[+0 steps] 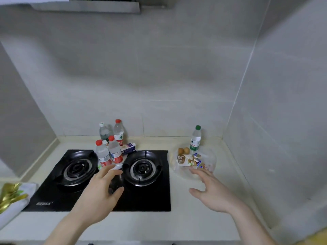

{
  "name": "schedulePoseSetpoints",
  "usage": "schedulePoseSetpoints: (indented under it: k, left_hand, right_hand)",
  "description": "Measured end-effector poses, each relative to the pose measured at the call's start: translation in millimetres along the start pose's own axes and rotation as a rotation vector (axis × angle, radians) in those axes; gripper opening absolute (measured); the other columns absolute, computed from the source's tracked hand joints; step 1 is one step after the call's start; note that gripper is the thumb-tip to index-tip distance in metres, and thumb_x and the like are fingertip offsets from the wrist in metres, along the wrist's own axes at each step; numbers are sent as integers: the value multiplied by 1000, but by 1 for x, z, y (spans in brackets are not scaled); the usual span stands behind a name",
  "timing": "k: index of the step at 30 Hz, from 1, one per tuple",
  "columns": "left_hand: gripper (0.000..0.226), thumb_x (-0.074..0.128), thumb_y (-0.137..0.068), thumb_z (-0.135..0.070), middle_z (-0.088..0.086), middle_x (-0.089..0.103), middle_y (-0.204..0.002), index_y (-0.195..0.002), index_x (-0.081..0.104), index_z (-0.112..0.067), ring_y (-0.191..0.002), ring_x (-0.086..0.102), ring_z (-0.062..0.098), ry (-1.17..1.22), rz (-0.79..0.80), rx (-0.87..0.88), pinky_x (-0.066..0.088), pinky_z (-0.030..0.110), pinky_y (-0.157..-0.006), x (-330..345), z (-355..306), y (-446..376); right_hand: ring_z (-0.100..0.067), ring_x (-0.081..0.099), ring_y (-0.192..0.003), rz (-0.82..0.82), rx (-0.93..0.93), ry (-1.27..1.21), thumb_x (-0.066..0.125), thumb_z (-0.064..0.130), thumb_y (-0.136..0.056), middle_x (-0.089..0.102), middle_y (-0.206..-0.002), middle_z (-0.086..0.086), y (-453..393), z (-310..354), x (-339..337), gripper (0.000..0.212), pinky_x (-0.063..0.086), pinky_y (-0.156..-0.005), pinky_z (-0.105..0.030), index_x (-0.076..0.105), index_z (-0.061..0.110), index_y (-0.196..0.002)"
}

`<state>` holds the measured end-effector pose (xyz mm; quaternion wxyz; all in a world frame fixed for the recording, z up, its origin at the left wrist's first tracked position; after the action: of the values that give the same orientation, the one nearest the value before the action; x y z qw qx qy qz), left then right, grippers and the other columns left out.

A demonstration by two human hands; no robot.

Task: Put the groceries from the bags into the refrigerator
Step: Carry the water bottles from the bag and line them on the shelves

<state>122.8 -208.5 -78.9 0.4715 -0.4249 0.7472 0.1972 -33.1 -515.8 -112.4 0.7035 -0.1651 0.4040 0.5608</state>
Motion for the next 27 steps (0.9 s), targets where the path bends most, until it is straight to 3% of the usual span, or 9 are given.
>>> schedulePoseSetpoints:
  k: [4,6,8,11,14,17,22,27]
  left_hand:
    - [49,71,-88,-36,-19,39,-148,-134,55,-35,-132,46,10,-2,-4,-52,37,21,-106,6,2,-47]
    - [51,71,-88,-37,-22,38,-147,-136,54,-35,-134,46,11,-13,-21,-84,37,24,-106,7,2,-65]
    - [52,73,-88,-33,-26,36,-140,-137,54,-34,-132,47,13,-13,-41,-108,35,22,-103,8,3,-79]
    - [50,74,-88,-29,-26,36,-136,-134,56,-34,-133,48,15,-4,-53,-145,34,23,-105,11,11,-94]
    - [47,73,-88,-28,-22,40,-139,-132,58,-35,-132,48,13,5,-74,-179,34,22,-104,14,20,-103]
    - [48,73,-88,-29,-15,43,-147,-133,58,-34,-134,47,13,14,-83,-237,36,24,-104,18,30,-107]
    - [52,74,-87,-33,-18,41,-145,-136,57,-32,-135,46,14,-25,-107,-300,38,26,-106,23,44,-107]
    - [51,76,-82,-40,-17,43,-147,-123,48,-51,-125,52,12,-5,-100,-334,49,26,-94,30,57,-103]
  right_hand:
    - [-1,48,-118,44,37,20,65,47,-93,26,-155,20,-74,-26,-28,71,38,-113,-29,32,35,-154]
    - [-4,57,-112,63,30,19,67,52,-89,28,-149,23,-112,-36,-44,68,47,-108,-34,35,43,-148]
    - [-11,65,-112,74,32,-13,69,43,-90,29,-147,24,-149,-45,-56,61,54,-99,-37,39,50,-142]
    - [-19,46,-140,48,92,91,68,41,-90,18,-166,6,-206,-65,-72,81,41,-106,-29,27,29,-158]
    - [-28,30,-151,36,136,109,71,50,-81,13,-169,0,-254,-78,-78,97,32,-120,-40,21,27,-161]
    - [-34,25,-152,22,202,143,72,42,-86,11,-168,-6,-292,-92,-83,98,30,-121,-41,15,24,-162]
    - [-39,33,-143,-100,294,190,70,35,-89,18,-162,-12,-344,-113,-99,88,37,-115,-42,19,20,-159]
    - [-36,24,-151,-112,305,146,66,29,-91,11,-169,-10,-382,-127,-102,92,28,-121,-41,9,18,-163]
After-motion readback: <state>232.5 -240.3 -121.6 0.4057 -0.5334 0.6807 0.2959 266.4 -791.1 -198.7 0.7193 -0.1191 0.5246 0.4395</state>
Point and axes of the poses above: each hand's wrist, its own y-axis away from the middle knuckle, its own x-axis out of the palm, z = x × y, the point moved 8 cm from there along -y, towards the middle knuckle
